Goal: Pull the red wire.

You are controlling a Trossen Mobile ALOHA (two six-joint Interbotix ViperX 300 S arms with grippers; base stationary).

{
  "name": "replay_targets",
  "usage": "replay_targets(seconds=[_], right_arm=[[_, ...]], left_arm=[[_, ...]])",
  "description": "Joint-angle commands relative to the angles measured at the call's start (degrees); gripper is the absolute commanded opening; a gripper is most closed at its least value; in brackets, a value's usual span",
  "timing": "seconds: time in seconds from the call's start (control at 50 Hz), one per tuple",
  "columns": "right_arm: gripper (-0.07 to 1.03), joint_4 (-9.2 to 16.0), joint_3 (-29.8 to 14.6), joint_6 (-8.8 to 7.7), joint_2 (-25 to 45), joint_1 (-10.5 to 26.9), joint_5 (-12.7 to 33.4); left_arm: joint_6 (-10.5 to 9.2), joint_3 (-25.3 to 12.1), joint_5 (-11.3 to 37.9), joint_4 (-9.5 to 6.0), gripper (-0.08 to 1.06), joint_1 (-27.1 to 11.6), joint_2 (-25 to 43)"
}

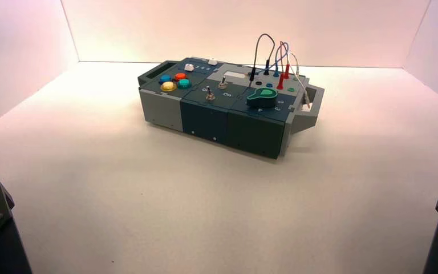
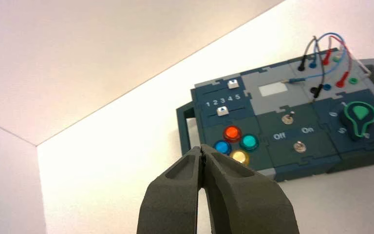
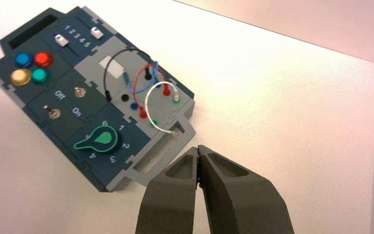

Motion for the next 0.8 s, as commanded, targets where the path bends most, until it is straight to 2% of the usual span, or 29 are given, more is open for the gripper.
replay_targets(seconds=[0.02,0.04,0.1,0.12,0.18,0.26,0.36,0.42,0.62,0.74,0.8], right_arm=[[-0.02,3.3,-2.7,-3.96,1.2,0.2,2.5],[-0.02,4.1,-3.0,-5.01,1.8,0.2,3.3],[-0.02,4.9,-3.4,-6.06,2.4,0.2,4.1],[-0.02,6.7,-4.1,-8.35,3.7,0.2,6.1],[-0.02,8.1,-5.1,-10.02,5.3,0.2,7.9],[0.04,8.8,-6.0,-10.37,6.6,0.2,8.9],[0.16,9.4,-6.6,-10.37,7.9,0.2,9.1],[0.17,9.3,-6.8,-10.46,8.4,0.2,9.1],[0.24,9.1,-7.6,-13.10,11.1,1.8,8.8],[0.33,9.1,-7.7,-13.62,12.2,3.0,7.6],[0.33,9.1,-7.7,-13.62,12.9,3.7,6.9]], left_arm=[[0.26,-2.8,2.5,-0.97,-0.03,-0.5,0.2],[0.26,-2.9,3.2,-1.14,-0.03,-0.6,0.3],[0.26,-3.0,4.0,-1.14,-0.03,-1.1,0.4],[0.26,-3.3,5.1,-1.23,-0.03,-1.7,0.7],[0.35,-3.3,5.9,-1.23,-0.03,-2.3,0.9],[0.35,-3.0,6.1,-1.23,-0.03,-3.0,1.1],[0.35,-2.6,6.1,-1.23,-0.03,-3.0,1.5],[0.26,-2.5,6.2,-1.14,-0.03,-3.0,1.8],[0.26,-2.5,7.6,-1.32,-0.03,-3.1,4.2],[0.18,-2.8,8.9,-1.58,-0.03,-3.4,4.5],[0.00,-2.9,8.9,-1.76,-0.03,-3.6,4.4]])
